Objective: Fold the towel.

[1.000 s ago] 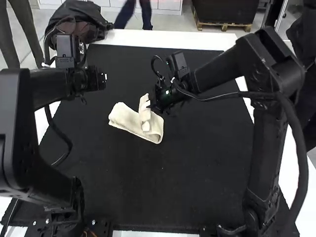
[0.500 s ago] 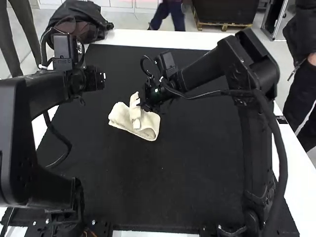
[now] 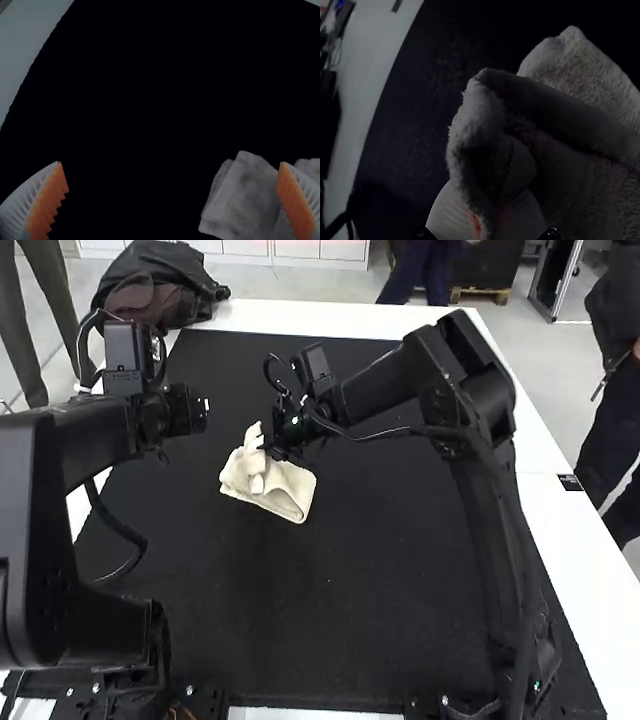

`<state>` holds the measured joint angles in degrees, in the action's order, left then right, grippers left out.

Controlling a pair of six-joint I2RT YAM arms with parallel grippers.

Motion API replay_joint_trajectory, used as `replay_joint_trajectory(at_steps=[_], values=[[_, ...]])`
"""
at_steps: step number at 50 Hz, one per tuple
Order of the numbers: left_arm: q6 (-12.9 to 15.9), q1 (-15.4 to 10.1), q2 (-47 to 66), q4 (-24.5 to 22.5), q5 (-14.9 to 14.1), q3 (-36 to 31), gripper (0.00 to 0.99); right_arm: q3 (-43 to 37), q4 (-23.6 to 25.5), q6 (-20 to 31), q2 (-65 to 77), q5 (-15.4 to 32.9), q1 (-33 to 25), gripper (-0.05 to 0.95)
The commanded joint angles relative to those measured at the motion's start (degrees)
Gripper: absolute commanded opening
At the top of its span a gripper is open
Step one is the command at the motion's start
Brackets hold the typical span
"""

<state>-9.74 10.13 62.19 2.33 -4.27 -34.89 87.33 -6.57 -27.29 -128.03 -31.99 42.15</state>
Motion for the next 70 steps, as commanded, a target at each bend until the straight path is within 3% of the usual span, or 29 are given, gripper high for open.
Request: replay_joint_trajectory(at_steps=[1, 12, 25, 34, 40, 44, 47, 49, 60, 70], values=[[-0.55, 0.33, -1.99, -0.75, 0.14, 0.53, 0.970, 4.43, -0.46, -0.66, -1.70, -0.88, 0.56, -0.02], [-0.55, 0.33, -2.08, -1.01, 0.14, 0.71, 0.970, 9.44, -0.20, -1.54, -5.22, -0.88, 0.48, -0.02], [-0.55, 0.42, -2.52, -0.57, 0.14, 0.62, 0.970, 14.80, 0.50, -2.77, -6.18, -1.06, 0.48, 0.63], [-0.55, 0.15, -3.22, -0.39, 0.14, 0.53, 0.970, 17.08, 3.49, -2.07, -4.86, -1.15, 0.04, 0.80], [-0.55, 0.15, -3.22, -0.57, 0.14, 0.27, 0.970, 16.82, 5.86, -0.57, -2.93, -1.15, -0.23, 0.77], [-0.55, 0.15, -3.22, -0.75, 0.23, 0.27, 0.970, 15.59, 8.68, 0.04, -1.79, -2.11, -0.67, 0.47], [-0.55, 0.24, -3.22, -0.75, 0.23, 0.27, 0.970, 13.83, 8.85, 0.13, -1.00, -4.75, -1.02, 0.13], [-0.55, 0.24, -3.22, -0.75, 0.23, 0.27, 0.970, 12.60, 8.85, 0.22, -0.38, -4.75, -1.11, -0.03], [-0.46, 0.33, -3.22, -0.92, 0.14, 0.27, 0.970, 7.68, 8.50, 0.66, 1.03, -7.30, -1.46, -0.02], [-0.46, 0.15, -3.22, -1.27, 0.14, 0.27, 0.970, 3.37, 2.88, 1.10, 0.76, -7.30, -1.99, -0.02]])
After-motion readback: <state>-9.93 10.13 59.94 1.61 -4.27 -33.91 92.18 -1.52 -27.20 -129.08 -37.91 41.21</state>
